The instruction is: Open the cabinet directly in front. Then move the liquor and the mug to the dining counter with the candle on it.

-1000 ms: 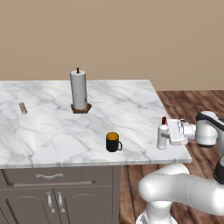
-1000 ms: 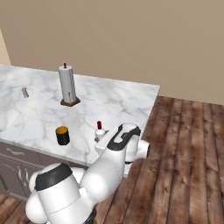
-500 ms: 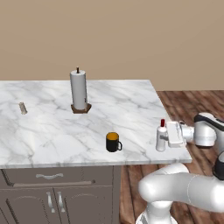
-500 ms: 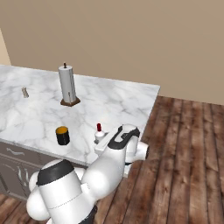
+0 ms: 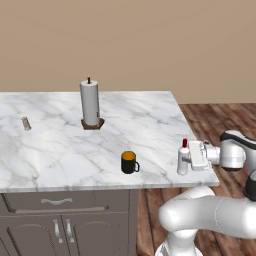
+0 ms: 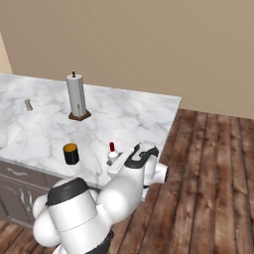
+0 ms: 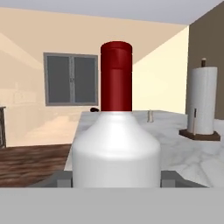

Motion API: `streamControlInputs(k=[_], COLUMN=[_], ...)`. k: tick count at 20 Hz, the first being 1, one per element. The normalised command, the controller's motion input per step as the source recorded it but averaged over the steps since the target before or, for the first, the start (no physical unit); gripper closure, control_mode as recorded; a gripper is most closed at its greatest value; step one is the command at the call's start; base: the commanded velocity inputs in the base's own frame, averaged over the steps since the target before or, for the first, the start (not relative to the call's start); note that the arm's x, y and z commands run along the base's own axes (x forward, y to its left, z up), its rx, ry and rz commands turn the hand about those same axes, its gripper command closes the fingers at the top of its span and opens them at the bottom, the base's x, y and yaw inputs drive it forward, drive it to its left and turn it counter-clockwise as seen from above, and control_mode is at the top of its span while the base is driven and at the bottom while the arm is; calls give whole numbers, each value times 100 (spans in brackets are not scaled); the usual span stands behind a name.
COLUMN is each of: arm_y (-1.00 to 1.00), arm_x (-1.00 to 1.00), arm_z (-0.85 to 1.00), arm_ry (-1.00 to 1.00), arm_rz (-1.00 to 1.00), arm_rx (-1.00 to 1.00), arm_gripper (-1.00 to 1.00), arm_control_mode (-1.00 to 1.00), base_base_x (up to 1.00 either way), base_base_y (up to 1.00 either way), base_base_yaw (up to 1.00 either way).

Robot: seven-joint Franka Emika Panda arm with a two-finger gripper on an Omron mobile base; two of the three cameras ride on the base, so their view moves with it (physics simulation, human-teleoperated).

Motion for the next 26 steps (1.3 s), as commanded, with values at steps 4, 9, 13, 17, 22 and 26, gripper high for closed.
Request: streamControlInputs(k=[4, 9, 13, 17, 22, 26], arm_y=[0, 0, 0, 0, 0, 0], arm_x=[0, 0, 0, 3, 2, 0], arm_z=[-12, -12, -11, -14, -9, -3], arm_ry=[-2, -2, -2, -1, -2, -4], arm_rz=[2, 2, 2, 2, 2, 2], arm_rx=[0, 0, 0, 0, 0, 0], arm_gripper=[100, 100, 100, 100, 100, 100], arm_control_mode=[-100, -100, -100, -100, -100, -100], base_base_x=[0, 0, 0, 0, 0, 0], base_base_y=[0, 0, 0, 0, 0, 0], base_base_yaw=[0, 0, 0, 0, 0, 0])
